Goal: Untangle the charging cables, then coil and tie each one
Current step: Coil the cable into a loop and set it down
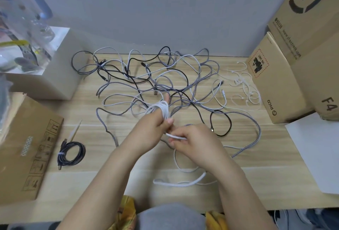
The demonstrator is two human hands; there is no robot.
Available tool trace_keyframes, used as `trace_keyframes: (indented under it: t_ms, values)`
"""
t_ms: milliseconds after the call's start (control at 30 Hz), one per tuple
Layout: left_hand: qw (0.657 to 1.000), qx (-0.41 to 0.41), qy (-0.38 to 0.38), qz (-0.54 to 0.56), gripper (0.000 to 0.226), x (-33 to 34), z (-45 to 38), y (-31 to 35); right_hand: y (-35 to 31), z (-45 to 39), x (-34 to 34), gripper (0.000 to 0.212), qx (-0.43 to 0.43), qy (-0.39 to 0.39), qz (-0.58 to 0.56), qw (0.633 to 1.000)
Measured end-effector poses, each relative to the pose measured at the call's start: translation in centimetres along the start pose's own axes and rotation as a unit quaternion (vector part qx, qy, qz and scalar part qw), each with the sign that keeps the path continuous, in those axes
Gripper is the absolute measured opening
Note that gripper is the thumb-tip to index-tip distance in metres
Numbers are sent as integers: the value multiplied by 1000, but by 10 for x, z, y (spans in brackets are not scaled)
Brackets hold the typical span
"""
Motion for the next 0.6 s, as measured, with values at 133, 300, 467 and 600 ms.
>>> trace_keyframes:
  t_ms: [133,300,467,600]
  values:
    - [994,-53,-78,-50,36,7,8,0,1,3,-22,22,16,92,58,994]
    - [976,-75,-186,83,42,8,18,5,9,7,-39,15,-1,252,15,968]
    - [870,-33,-346,350,27,12,33,23,14,-3,-36,23,-32,238,-93,966]
    - [671,62,-429,602,23,13,38,51,-1,-11,-21,23,-53,173,-115,977]
Point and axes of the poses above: each hand's wrist, its own z-axis away from the middle knuckle, its own x-axis out of the palm, y = z × x, the point moved 5 cm from there along -z, towards the middle knuckle, and after that the axes turned 1 degree about -x, right-handed, at the moved point
